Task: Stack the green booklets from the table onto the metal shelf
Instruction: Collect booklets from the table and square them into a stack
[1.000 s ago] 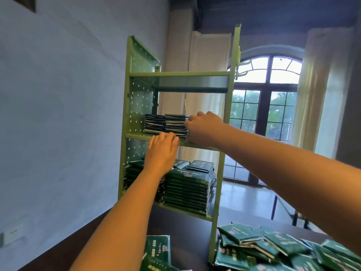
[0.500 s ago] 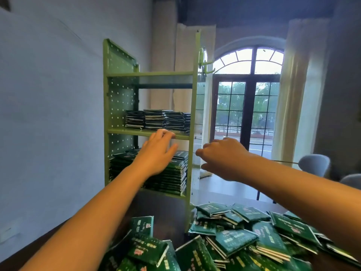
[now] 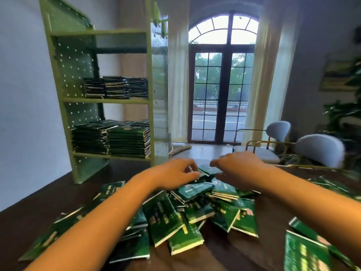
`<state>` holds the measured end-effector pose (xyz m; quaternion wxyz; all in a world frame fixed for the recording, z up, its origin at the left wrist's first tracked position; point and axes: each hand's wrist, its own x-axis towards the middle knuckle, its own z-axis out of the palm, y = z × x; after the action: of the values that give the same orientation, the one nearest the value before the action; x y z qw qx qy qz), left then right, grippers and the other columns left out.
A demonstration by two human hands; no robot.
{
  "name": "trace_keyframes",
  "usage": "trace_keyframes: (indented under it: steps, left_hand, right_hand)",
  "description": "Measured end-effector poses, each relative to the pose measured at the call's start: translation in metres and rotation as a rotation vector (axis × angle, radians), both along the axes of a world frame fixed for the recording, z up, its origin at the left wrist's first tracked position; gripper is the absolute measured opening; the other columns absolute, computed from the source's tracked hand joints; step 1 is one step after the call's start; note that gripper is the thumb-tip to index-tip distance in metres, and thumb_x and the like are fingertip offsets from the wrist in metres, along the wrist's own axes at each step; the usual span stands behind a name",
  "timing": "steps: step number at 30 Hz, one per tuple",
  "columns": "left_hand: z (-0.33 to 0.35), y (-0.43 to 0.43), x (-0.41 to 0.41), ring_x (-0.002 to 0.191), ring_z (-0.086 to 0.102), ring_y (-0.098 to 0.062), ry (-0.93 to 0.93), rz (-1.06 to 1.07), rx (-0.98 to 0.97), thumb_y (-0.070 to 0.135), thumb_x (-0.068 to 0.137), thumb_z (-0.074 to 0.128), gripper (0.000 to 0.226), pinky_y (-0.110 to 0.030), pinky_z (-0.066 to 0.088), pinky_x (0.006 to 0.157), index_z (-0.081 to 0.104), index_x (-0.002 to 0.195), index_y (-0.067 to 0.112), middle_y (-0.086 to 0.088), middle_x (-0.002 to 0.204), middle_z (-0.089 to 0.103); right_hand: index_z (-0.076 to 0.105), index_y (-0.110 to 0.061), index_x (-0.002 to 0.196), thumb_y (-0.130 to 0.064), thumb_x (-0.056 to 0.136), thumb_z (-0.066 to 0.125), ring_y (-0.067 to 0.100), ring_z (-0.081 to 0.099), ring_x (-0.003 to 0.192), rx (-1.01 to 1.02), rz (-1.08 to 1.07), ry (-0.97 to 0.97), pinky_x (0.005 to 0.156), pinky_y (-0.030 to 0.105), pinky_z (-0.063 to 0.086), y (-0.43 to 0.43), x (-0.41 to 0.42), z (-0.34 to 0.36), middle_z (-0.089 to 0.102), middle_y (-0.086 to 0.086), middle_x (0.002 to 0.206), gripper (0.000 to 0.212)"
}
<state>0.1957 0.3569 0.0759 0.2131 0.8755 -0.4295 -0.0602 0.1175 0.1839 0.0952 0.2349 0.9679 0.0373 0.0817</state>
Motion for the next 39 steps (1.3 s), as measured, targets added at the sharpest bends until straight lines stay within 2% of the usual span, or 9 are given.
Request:
trace_keyframes:
  steps: [6, 11, 14, 18, 20, 24, 30, 34, 39]
  left_hand:
    - [-0.040, -0.043, -0.025, 0.114, 0.055, -0.017, 0.051, -0.059, 0.071, 0.040, 0.098, 0.047, 0.039, -0.037, 0.044, 0.102, 0.053, 0.128, 0.017, -0.002, 0.126, 0.058]
    - [-0.070, -0.077, -0.041, 0.117, 0.052, -0.019, 0.032, -0.086, 0.089, 0.036, 0.098, 0.049, 0.039, -0.030, 0.041, 0.101, 0.052, 0.128, 0.011, -0.006, 0.130, 0.055]
    - [-0.087, -0.097, -0.050, 0.120, 0.048, -0.021, -0.015, -0.091, 0.060, 0.032, 0.097, 0.051, 0.039, -0.026, 0.037, 0.098, 0.051, 0.130, 0.010, -0.009, 0.131, 0.052]
    - [-0.114, -0.128, -0.062, 0.120, 0.046, -0.022, -0.093, -0.063, -0.017, 0.036, 0.094, 0.054, 0.038, -0.033, 0.036, 0.103, 0.054, 0.125, 0.015, -0.007, 0.127, 0.052]
    - [-0.122, -0.139, -0.065, 0.123, 0.044, -0.022, -0.186, -0.015, -0.035, 0.040, 0.093, 0.053, 0.040, -0.039, 0.036, 0.105, 0.052, 0.126, 0.018, -0.004, 0.129, 0.050]
    - [-0.130, -0.159, -0.065, 0.131, 0.038, -0.021, -0.330, 0.013, 0.009, 0.044, 0.093, 0.049, 0.047, -0.037, 0.030, 0.108, 0.048, 0.133, 0.019, -0.001, 0.139, 0.046]
    - [-0.128, -0.177, -0.052, 0.115, 0.050, -0.026, -0.337, 0.075, 0.073, 0.039, 0.098, 0.041, 0.033, -0.038, 0.043, 0.090, 0.053, 0.119, 0.016, -0.006, 0.122, 0.058]
    - [-0.119, -0.185, -0.040, 0.106, 0.057, -0.029, -0.398, 0.082, 0.056, 0.033, 0.101, 0.034, 0.031, -0.035, 0.042, 0.079, 0.058, 0.111, 0.017, -0.008, 0.116, 0.063]
    - [-0.130, -0.184, -0.034, 0.105, 0.054, -0.020, -0.394, 0.085, -0.033, 0.037, 0.100, 0.035, 0.031, -0.033, 0.040, 0.079, 0.060, 0.110, 0.022, 0.001, 0.111, 0.062]
  right_hand:
    - [0.044, -0.032, 0.134, -0.043, 0.095, 0.046, 0.025, 0.056, 0.114, 0.103, -0.094, 0.054, 0.079, 0.032, 0.045, -0.050, -0.030, -0.041, 0.057, 0.000, 0.130, 0.040]
    - [0.047, -0.035, 0.130, -0.040, 0.095, 0.047, 0.026, 0.058, 0.112, 0.203, -0.158, 0.059, 0.081, 0.033, 0.048, -0.088, -0.055, -0.072, 0.059, 0.000, 0.126, 0.035]
    - [0.050, -0.036, 0.125, -0.041, 0.095, 0.045, 0.024, 0.060, 0.107, 0.247, -0.157, 0.014, 0.074, 0.030, 0.047, -0.109, -0.069, -0.093, 0.061, -0.004, 0.120, 0.031]
    - [0.048, -0.026, 0.128, -0.045, 0.098, 0.037, 0.023, 0.055, 0.112, 0.137, -0.186, -0.021, 0.076, 0.032, 0.045, -0.137, -0.084, -0.128, 0.057, -0.002, 0.122, 0.037]
    - [0.053, -0.022, 0.119, -0.049, 0.098, 0.027, 0.025, 0.053, 0.112, 0.137, -0.181, -0.041, 0.081, 0.035, 0.045, -0.145, -0.090, -0.146, 0.056, 0.001, 0.119, 0.043]
    - [0.059, -0.016, 0.093, -0.057, 0.082, 0.004, 0.033, 0.057, 0.092, 0.257, -0.119, -0.130, 0.070, 0.042, 0.048, -0.152, -0.088, -0.165, 0.061, 0.007, 0.094, 0.070]
    - [0.049, -0.016, 0.099, -0.044, 0.099, 0.031, 0.029, 0.055, 0.103, 0.326, -0.095, -0.088, 0.078, 0.037, 0.040, -0.156, -0.065, -0.162, 0.062, 0.007, 0.107, 0.034]
    - [0.051, -0.016, 0.096, -0.042, 0.098, 0.037, 0.032, 0.058, 0.100, 0.442, -0.118, -0.034, 0.076, 0.040, 0.044, -0.162, -0.042, -0.162, 0.062, 0.009, 0.106, 0.029]
    - [0.051, -0.017, 0.098, -0.041, 0.099, 0.035, 0.033, 0.058, 0.100, 0.468, -0.115, -0.077, 0.074, 0.039, 0.043, -0.163, -0.023, -0.164, 0.060, 0.006, 0.109, 0.028]
